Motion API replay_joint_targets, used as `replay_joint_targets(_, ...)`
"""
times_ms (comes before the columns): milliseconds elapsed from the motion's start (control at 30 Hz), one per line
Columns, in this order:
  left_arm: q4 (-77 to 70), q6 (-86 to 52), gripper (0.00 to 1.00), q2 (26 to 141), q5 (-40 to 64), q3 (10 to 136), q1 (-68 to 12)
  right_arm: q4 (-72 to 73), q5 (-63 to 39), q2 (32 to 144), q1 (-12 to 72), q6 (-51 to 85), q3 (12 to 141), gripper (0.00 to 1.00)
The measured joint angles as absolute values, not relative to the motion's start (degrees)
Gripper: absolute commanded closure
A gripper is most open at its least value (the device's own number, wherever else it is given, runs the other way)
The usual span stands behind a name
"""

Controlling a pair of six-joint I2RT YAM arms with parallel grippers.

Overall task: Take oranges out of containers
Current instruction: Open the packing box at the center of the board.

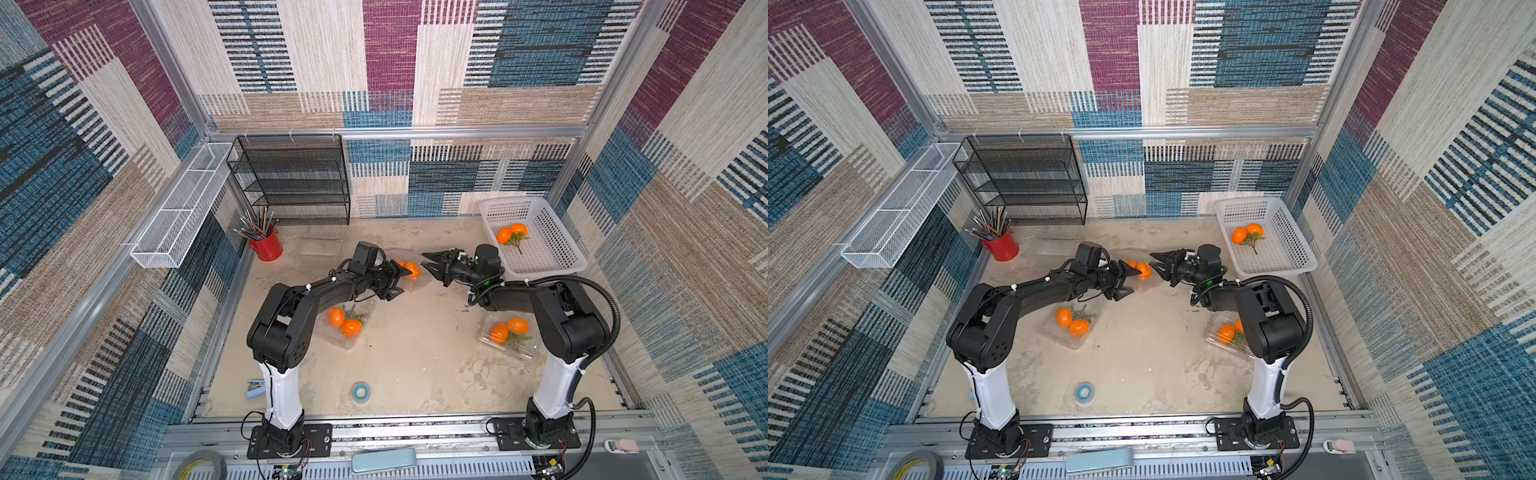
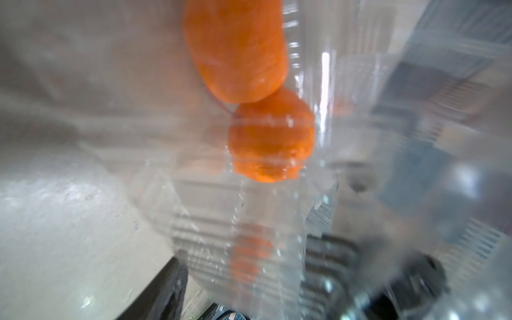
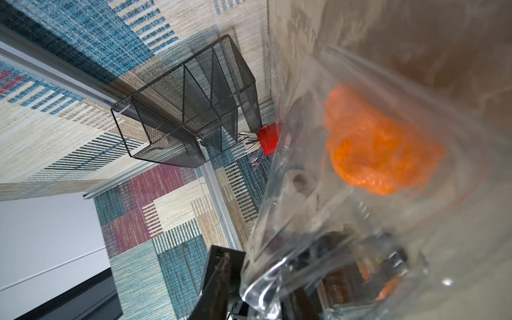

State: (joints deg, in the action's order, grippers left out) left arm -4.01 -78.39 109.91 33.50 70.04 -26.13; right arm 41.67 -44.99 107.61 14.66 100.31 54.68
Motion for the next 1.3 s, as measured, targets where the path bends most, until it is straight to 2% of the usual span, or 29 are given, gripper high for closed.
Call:
replay_joint_targets(200,-2.4,-78.0,0.29,108.6,33.4,68.0,-26.1,27.9,-45.9,107.6,13.9,87.3,57.6,0.68)
replay_joint_targets(400,-0.9,-77.5,0.22,106.1,32.7,67.3,-25.6,17.4,-45.9,107.0,13.7,77.5,59.2,0.66)
replay_joint_targets(533,3.0,-75.3,0.14,105.4,31.4,70.0,-24.6,10.2,-45.2,106.2,13.1,70.9,61.2,0.57)
replay_joint_targets(667,12.6,-69.9,0.07,105.8,28.8,78.8,-23.6,2.1,-43.2,105.3,12.3,63.9,63.3,0.48)
replay_joint_targets(933,31.4,-57.7,0.05,113.5,24.2,96.9,-21.4,-10.9,-37.6,103.8,11.5,52.1,67.6,0.21)
replay_joint_targets(1100,37.5,-52.3,0.04,119.3,22.9,104.6,-21.4,-17.3,-33.5,104.6,11.2,45.5,71.8,0.04)
replay_joint_targets(1167,38.8,-50.5,0.04,121.8,23.0,107.2,-21.4,-19.1,-31.9,105.7,11.2,43.1,73.6,0.03)
replay_joint_targets(1300,40.2,-47.4,0.04,126.9,25.0,111.3,-21.4,-21.5,-30.3,109.0,11.2,39.0,76.9,0.08)
